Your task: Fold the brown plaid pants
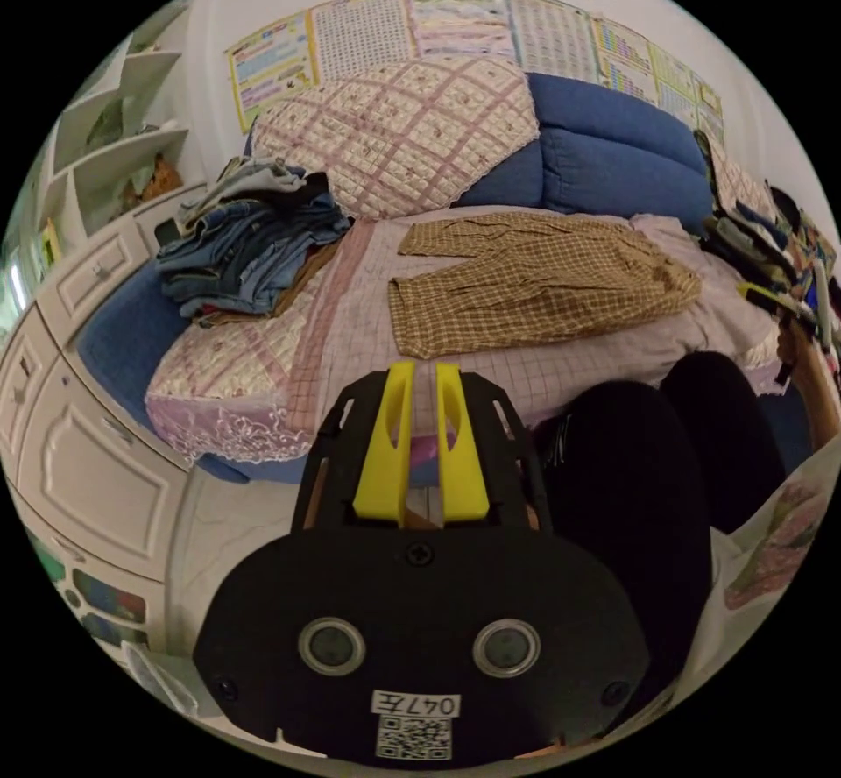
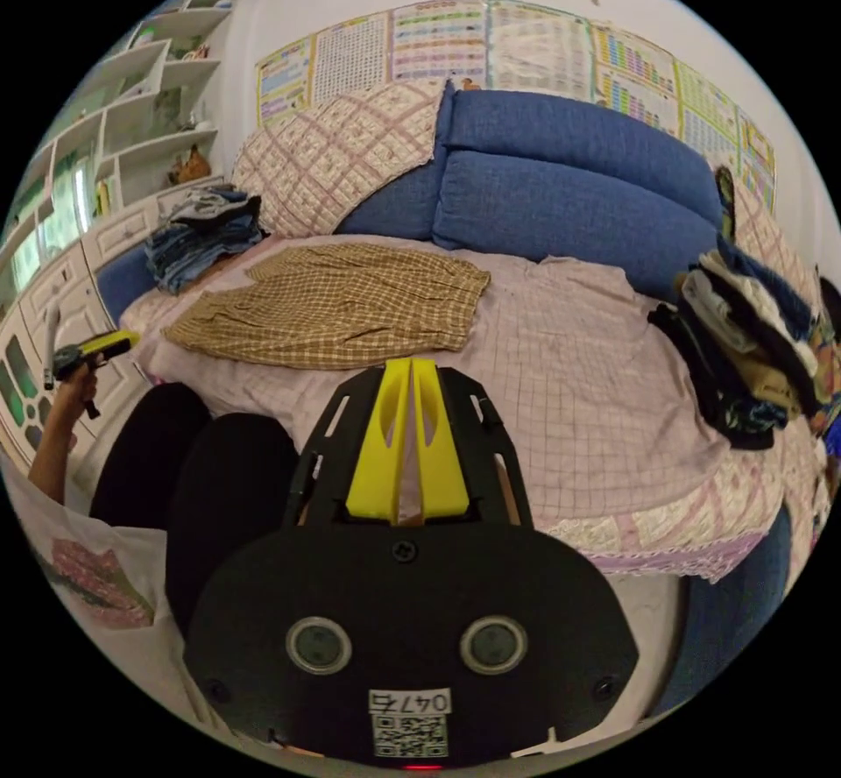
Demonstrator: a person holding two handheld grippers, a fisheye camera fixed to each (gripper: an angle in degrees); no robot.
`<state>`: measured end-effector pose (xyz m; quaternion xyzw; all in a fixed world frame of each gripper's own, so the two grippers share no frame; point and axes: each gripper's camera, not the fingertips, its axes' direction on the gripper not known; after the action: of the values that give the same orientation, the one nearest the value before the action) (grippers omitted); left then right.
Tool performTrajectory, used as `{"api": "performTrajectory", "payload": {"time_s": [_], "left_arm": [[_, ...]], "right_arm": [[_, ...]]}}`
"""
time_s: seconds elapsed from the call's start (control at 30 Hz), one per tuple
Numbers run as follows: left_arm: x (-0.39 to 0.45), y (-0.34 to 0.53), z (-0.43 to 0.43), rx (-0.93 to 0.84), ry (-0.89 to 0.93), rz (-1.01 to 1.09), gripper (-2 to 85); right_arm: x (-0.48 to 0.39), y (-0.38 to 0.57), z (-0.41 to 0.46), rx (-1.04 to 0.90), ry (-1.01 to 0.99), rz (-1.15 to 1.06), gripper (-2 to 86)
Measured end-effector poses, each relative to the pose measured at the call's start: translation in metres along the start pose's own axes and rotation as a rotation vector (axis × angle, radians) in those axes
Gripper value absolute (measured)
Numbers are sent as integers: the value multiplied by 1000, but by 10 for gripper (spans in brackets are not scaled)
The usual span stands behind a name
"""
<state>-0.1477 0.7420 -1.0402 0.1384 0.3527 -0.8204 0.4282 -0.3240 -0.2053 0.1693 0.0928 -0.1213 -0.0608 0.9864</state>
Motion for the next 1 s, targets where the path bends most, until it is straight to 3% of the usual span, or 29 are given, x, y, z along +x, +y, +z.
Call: {"api": "performTrajectory", "payload": {"time_s": [0.23,0.47,0.7,1.0], "left_arm": [[67,37,94,-53,-88,214,56],[117,63,198,-121,-146,374,67],[151,74,267,-138,-154,411,59],[196,51,321,-94,-213,380,-6]], "right_arm": [[-51,-21,-16,66,-25,-146,1],[-64,-26,-13,8,-35,-110,9],[-80,-38,4,-43,75,-169,10],[-106,-69,62,-36,220,-590,34]]}}
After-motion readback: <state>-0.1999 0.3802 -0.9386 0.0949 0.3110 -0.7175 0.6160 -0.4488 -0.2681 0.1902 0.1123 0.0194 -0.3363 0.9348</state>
